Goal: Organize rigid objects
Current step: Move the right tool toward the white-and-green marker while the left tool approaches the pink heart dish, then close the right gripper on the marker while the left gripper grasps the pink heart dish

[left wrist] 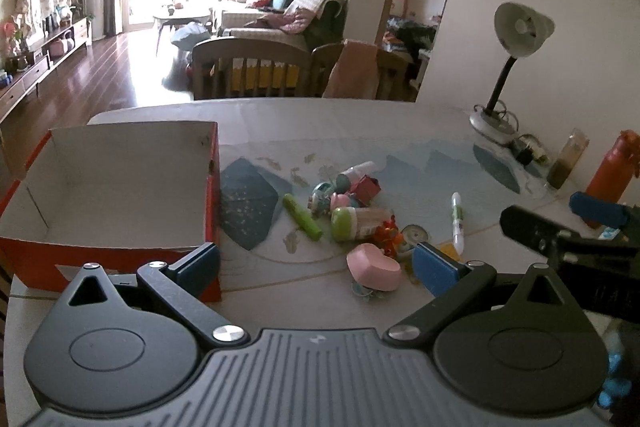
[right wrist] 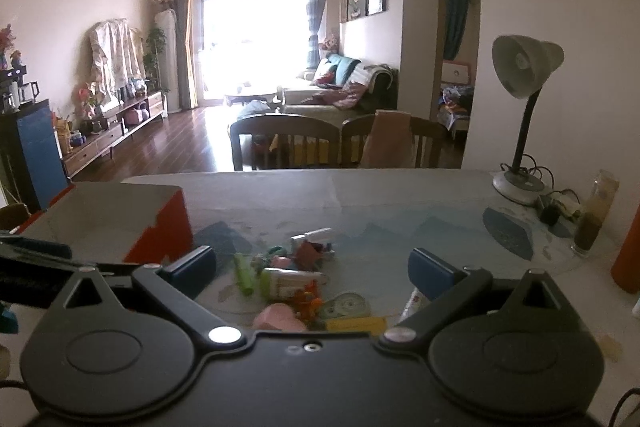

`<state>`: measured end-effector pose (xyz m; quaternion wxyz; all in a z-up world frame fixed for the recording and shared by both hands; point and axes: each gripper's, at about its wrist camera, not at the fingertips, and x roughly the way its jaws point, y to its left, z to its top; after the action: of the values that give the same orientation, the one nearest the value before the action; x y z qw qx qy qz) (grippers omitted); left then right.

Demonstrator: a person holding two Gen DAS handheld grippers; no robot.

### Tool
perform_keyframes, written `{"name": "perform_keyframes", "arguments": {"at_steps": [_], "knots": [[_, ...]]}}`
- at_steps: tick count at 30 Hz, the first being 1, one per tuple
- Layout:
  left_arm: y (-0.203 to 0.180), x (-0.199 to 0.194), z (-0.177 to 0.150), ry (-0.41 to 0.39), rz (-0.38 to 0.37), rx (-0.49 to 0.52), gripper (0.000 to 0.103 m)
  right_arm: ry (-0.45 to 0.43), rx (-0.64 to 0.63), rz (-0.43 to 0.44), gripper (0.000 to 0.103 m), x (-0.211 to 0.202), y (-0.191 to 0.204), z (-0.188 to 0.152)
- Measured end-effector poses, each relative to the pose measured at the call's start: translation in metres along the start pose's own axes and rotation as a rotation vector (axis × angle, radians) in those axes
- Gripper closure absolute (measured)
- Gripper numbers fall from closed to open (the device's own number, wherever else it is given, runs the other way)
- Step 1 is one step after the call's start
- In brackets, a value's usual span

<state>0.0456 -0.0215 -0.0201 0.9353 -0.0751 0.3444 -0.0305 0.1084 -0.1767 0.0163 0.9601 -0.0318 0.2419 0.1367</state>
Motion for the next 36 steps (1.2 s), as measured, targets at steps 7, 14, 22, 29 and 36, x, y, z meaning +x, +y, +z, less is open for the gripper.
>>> {"name": "perform_keyframes", "arguments": {"at_steps": [7, 14, 22, 29, 36], "knots": [[-0.020, 0.035, 0.002, 0.058, 0.002, 0.021, 0.000, 0.067, 0.017, -0.022, 0.002, 0.038, -0.041, -0.005], [-0.042, 0.080, -0.004, 0.104, 0.017, 0.042, 0.000, 0.144, -0.013, -0.042, 0.007, 0.086, -0.081, -0.018], [-0.065, 0.126, -0.009, 0.151, 0.029, 0.081, 0.000, 0.224, -0.045, -0.024, 0.013, 0.137, -0.112, -0.026], [-0.073, 0.165, -0.020, 0.214, 0.028, 0.144, 0.000, 0.306, -0.058, 0.005, 0.020, 0.170, -0.127, -0.035], [-0.078, 0.188, -0.025, 0.244, 0.008, 0.170, 0.001, 0.359, -0.071, 0.011, 0.022, 0.201, -0.136, -0.041]]}}
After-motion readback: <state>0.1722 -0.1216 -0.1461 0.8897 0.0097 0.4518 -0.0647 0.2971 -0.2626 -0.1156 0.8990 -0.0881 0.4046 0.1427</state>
